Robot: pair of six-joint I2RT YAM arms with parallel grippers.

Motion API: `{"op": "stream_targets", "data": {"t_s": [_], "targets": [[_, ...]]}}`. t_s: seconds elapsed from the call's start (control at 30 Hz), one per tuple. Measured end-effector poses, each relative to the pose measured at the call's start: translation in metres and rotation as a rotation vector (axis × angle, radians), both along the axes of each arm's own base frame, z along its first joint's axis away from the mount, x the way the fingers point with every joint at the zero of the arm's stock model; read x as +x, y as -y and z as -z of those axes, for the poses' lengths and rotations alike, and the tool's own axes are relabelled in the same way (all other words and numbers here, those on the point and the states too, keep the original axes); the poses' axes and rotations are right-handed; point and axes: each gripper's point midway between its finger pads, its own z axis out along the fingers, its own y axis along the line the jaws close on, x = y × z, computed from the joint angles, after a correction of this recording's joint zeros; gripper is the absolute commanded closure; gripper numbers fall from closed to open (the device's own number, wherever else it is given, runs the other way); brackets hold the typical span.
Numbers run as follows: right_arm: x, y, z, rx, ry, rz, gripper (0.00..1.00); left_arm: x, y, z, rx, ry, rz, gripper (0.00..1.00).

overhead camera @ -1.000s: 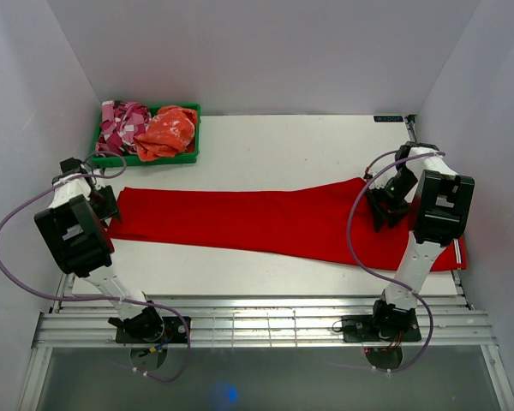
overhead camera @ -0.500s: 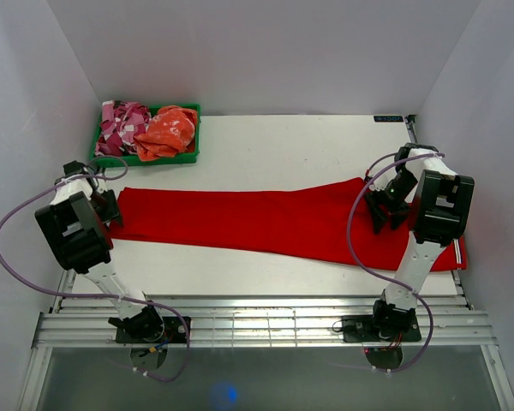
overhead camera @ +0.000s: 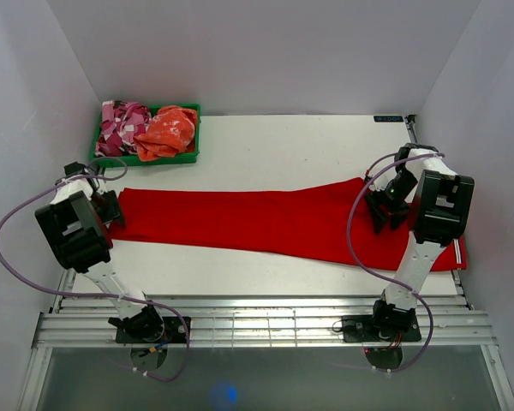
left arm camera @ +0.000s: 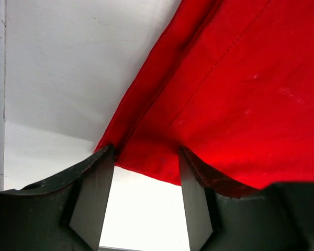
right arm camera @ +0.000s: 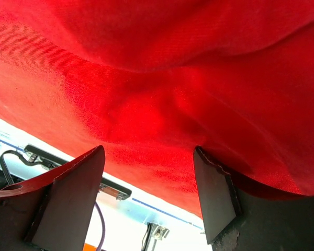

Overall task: Fold and stack the trousers
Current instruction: Fold the trousers

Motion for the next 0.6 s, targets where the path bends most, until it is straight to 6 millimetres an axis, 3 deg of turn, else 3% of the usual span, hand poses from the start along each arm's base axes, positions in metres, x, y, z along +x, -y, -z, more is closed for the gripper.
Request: {"op": "stream_targets", "data": {"t_s": [0.53,0.6], "targets": [[-0.0064,-0.0012,0.0044,0.004,-0.018,0.0,0.28,-0.0011,-0.0002,0.0,-0.003,-0.003,-0.009,0.41],[-0.0088,-0.0016,0.0064,0.004,-0.025,0.0,0.29,-0.0013,-0.0002,0.0001,-0.004,-0.003,-0.014,0.46]]}}
